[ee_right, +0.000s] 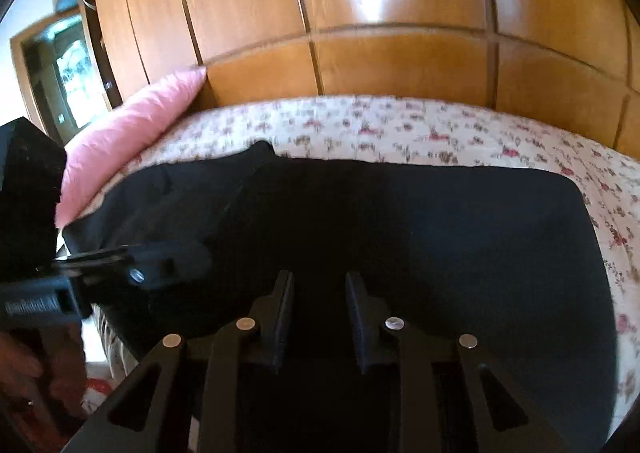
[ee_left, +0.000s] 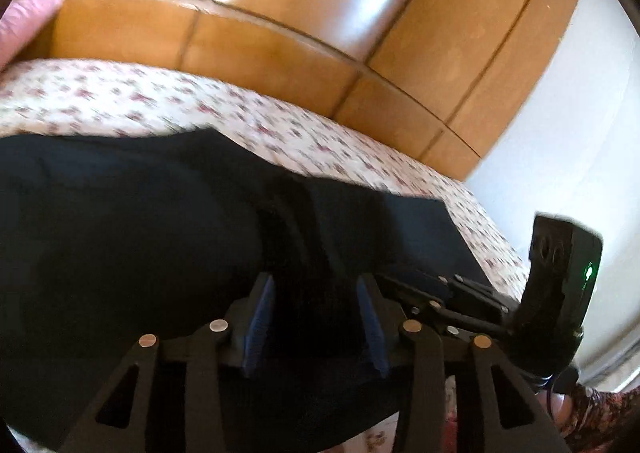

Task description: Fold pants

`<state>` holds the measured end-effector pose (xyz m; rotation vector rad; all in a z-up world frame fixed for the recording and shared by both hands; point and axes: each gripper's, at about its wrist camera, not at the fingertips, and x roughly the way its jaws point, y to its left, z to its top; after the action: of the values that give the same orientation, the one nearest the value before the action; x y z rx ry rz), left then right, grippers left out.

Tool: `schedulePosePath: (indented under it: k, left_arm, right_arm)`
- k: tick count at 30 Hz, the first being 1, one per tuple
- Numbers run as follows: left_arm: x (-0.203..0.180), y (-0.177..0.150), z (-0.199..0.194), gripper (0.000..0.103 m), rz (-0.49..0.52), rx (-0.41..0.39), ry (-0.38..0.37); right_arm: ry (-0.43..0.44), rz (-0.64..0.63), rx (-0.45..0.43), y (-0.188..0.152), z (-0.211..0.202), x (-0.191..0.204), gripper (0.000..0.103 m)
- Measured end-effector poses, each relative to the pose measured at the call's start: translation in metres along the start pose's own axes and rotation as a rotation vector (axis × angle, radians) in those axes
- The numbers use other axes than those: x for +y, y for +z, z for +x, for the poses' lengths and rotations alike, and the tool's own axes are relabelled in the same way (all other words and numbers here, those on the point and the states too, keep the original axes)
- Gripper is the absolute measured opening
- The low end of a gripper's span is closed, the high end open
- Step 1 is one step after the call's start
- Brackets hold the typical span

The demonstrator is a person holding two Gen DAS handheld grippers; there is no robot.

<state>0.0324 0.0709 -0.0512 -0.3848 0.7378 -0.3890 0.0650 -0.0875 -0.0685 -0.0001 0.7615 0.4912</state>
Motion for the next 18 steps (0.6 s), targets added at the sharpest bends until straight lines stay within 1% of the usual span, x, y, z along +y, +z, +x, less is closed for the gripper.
schedulePosePath:
  k: [2, 3, 5, 7, 9, 12, 13, 15, 16, 18]
  left_arm:
    - [0.009, 0.002, -0.020, 0.045, -0.032, -0.065, 0.039]
    - [0.017, 0.002, -0.033, 0.046, -0.060, -0.109, 0.076]
    - [0.032, 0.004, -0.055, 0.056, -0.119, -0.182, 0.142]
    - [0.049, 0.003, -0.081, 0.056, -0.187, -0.260, 0.223]
    - [0.067, -0.001, -0.109, 0.056, -0.252, -0.330, 0.319]
    - [0.094, -0.012, -0.149, 0.057, -0.354, -0.410, 0.485]
    - [0.102, -0.017, -0.160, 0.057, -0.388, -0.433, 0.527]
    - [0.122, -0.031, -0.185, 0.061, -0.481, -0.485, 0.619]
    - [0.130, -0.037, -0.194, 0.066, -0.519, -0.505, 0.638]
    - [0.150, -0.048, -0.206, 0.066, -0.606, -0.518, 0.646]
  right_arm:
    - [0.009, 0.012, -0.017, -0.003, -0.002, -0.003, 0.028]
    - [0.011, 0.015, -0.021, -0.003, 0.000, -0.003, 0.028]
    - [0.009, 0.021, -0.038, -0.005, 0.001, -0.003, 0.028]
    - [-0.004, 0.010, -0.056, -0.007, 0.000, -0.001, 0.028]
    - [-0.013, 0.002, -0.067, -0.008, -0.001, 0.002, 0.028]
    - [-0.017, 0.001, -0.084, -0.011, -0.002, 0.003, 0.028]
    - [-0.019, -0.001, -0.088, -0.012, -0.002, 0.003, 0.028]
    - [-0.023, -0.004, -0.093, -0.013, -0.002, 0.004, 0.028]
    - [-0.024, -0.004, -0.093, -0.013, -0.003, 0.004, 0.028]
    - [-0.023, 0.000, -0.094, -0.013, -0.003, 0.004, 0.028]
